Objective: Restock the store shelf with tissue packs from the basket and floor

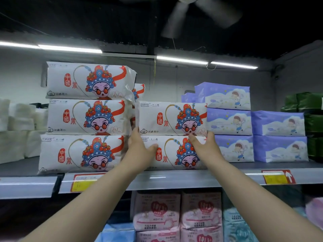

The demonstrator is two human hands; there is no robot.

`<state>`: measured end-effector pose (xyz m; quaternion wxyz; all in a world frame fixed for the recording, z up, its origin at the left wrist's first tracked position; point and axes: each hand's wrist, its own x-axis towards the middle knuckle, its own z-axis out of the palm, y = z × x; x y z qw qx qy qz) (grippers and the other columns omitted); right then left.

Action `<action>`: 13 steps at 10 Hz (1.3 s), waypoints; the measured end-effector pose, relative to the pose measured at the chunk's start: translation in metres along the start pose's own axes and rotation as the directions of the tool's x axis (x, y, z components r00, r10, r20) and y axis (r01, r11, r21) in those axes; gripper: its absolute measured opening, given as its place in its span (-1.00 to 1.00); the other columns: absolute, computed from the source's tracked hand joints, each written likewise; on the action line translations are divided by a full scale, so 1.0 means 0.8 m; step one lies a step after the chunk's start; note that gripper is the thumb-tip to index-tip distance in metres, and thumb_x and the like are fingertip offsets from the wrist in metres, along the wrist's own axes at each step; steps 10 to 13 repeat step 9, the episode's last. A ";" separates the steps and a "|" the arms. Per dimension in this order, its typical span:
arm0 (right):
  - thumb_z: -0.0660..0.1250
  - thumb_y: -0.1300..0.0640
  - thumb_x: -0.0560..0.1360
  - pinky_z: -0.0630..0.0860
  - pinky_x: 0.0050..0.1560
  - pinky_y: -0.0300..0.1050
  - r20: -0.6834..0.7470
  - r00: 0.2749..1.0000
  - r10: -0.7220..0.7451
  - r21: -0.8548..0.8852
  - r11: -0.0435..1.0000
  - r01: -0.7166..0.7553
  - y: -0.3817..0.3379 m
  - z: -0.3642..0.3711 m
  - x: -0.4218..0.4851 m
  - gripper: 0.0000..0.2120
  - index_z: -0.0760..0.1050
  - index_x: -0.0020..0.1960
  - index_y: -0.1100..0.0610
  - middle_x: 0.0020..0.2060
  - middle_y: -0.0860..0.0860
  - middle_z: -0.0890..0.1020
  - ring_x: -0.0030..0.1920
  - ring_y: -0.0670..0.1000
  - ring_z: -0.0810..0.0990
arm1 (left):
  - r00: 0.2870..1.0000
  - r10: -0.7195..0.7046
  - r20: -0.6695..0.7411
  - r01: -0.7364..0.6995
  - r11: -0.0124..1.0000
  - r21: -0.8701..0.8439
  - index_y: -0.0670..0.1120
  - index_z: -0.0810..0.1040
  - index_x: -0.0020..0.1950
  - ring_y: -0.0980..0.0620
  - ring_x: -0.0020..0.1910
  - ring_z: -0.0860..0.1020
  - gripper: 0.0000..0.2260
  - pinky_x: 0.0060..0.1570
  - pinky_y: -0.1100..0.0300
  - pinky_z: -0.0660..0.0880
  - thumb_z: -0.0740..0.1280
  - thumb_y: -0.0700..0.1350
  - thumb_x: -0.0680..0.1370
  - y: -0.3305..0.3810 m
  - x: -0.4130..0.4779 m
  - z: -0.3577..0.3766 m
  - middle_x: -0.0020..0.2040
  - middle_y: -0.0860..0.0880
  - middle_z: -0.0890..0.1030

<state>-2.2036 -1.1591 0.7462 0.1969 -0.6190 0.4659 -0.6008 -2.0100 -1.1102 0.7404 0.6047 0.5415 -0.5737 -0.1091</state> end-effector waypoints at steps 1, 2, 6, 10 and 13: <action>0.33 -0.05 0.54 0.37 0.01 -0.18 0.007 1.000 -0.027 -0.013 1.000 0.028 -0.007 0.012 -0.009 -0.45 0.22 0.40 0.16 0.28 0.09 0.48 0.25 0.11 0.48 | 1.000 0.012 -0.020 -0.011 0.998 0.068 0.03 0.01 0.54 -0.11 0.30 0.44 -0.28 0.24 -0.11 0.49 0.38 -0.13 0.53 -0.005 -0.004 -0.008 0.43 -0.11 0.31; 0.33 -0.03 0.55 0.34 0.00 -0.21 0.003 1.000 -0.029 -0.004 1.000 0.029 -0.009 0.016 -0.013 -0.44 0.20 0.42 0.16 0.31 0.09 0.47 0.28 0.11 0.46 | 1.000 0.014 0.011 -0.015 0.991 0.129 0.03 -0.12 0.57 -0.13 0.38 0.37 -0.21 0.34 -0.11 0.39 0.38 -0.14 0.54 -0.005 -0.009 -0.011 0.47 -0.12 0.23; 0.35 -0.02 0.54 0.35 0.29 -0.05 0.147 0.988 -0.036 -0.248 0.966 0.072 -0.010 0.007 -0.031 -0.10 -0.22 0.57 0.18 0.47 0.16 0.30 0.41 0.19 0.35 | 0.971 -0.094 0.221 -0.033 0.859 0.510 0.01 -0.37 0.55 -0.13 0.52 0.13 -0.12 0.42 -0.02 0.24 0.32 -0.12 0.58 0.018 -0.046 -0.030 0.58 -0.10 -0.23; 0.09 -0.24 0.59 0.00 0.53 0.05 0.382 0.873 -0.303 -0.682 0.545 0.488 -0.016 -0.056 -0.098 -0.27 -0.08 0.59 0.10 0.57 0.15 0.01 0.57 0.13 -0.03 | 0.942 0.043 0.333 -0.282 0.638 0.716 -0.04 -0.17 0.59 -0.08 0.57 -0.12 -0.33 0.50 -0.01 0.01 0.17 0.08 0.64 0.064 -0.107 -0.077 0.60 -0.07 -0.16; 0.09 -0.24 0.59 0.00 0.53 0.05 0.382 0.873 -0.303 -0.682 0.545 0.488 -0.016 -0.056 -0.098 -0.27 -0.08 0.59 0.10 0.57 0.15 0.01 0.57 0.13 -0.03 | 0.942 0.043 0.333 -0.282 0.638 0.716 -0.04 -0.17 0.59 -0.08 0.57 -0.12 -0.33 0.50 -0.01 0.01 0.17 0.08 0.64 0.064 -0.107 -0.077 0.60 -0.07 -0.16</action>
